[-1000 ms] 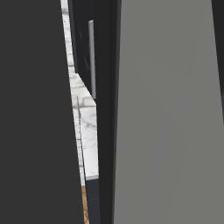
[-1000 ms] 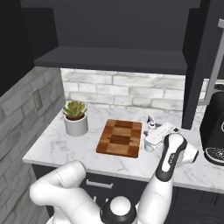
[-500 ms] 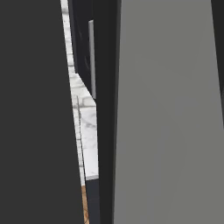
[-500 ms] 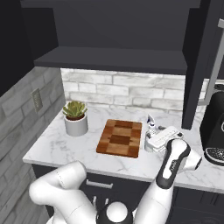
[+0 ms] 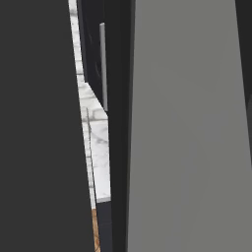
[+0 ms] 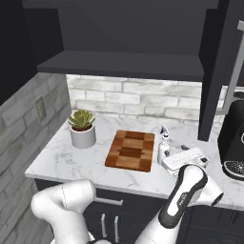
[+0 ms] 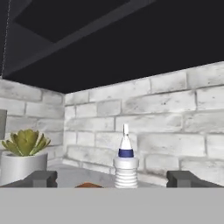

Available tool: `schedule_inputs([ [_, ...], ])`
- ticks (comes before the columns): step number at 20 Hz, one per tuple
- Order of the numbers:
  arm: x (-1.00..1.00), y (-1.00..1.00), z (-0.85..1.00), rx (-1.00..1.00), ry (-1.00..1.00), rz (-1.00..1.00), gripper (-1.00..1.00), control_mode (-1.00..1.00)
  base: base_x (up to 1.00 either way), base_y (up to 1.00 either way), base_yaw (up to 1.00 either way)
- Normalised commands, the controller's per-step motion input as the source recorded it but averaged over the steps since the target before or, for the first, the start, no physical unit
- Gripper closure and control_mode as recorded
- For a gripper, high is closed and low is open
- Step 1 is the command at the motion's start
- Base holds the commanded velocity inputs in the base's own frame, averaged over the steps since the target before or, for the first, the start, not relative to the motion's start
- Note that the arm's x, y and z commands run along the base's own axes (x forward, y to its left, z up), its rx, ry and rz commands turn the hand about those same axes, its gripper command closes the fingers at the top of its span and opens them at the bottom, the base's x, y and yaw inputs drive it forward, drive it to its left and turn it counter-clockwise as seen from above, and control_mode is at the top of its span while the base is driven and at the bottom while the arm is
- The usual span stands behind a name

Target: Grab the spray bottle from the cabinet, then place it next to the cutting board for sanitizing. Then grab the dish brush from the countertop next to the sink and place it next to the cutting board.

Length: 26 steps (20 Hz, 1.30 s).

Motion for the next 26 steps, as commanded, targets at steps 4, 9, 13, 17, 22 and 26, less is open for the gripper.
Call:
schedule_inputs([
  [4, -0.72, 0.7, 0.61, 0.01, 0.19, -0.27, -1.0, -1.0, 0.0, 0.0, 0.0],
  [9, -0.65, 0.98, 0.74, 0.0, 0.22, -0.18, -1.0, -1.0, 0.0, 0.0, 0.0],
  [13, -0.62, 0.85, 0.95, 0.0, 0.25, -0.14, -1.0, -1.0, 0.0, 0.0, 0.0],
  [17, -0.57, 0.63, 1.0, 0.0, 0.32, -0.12, -1.0, -1.0, 0.0, 0.0, 0.0],
  [22, -0.33, 0.61, 0.85, -0.03, 0.42, -0.09, -1.0, -1.0, 0.0, 0.0, 0.0],
  [26, -0.01, 0.69, 0.18, -0.02, 0.3, -0.01, -1.0, -1.0, 0.0, 0.0, 0.0],
])
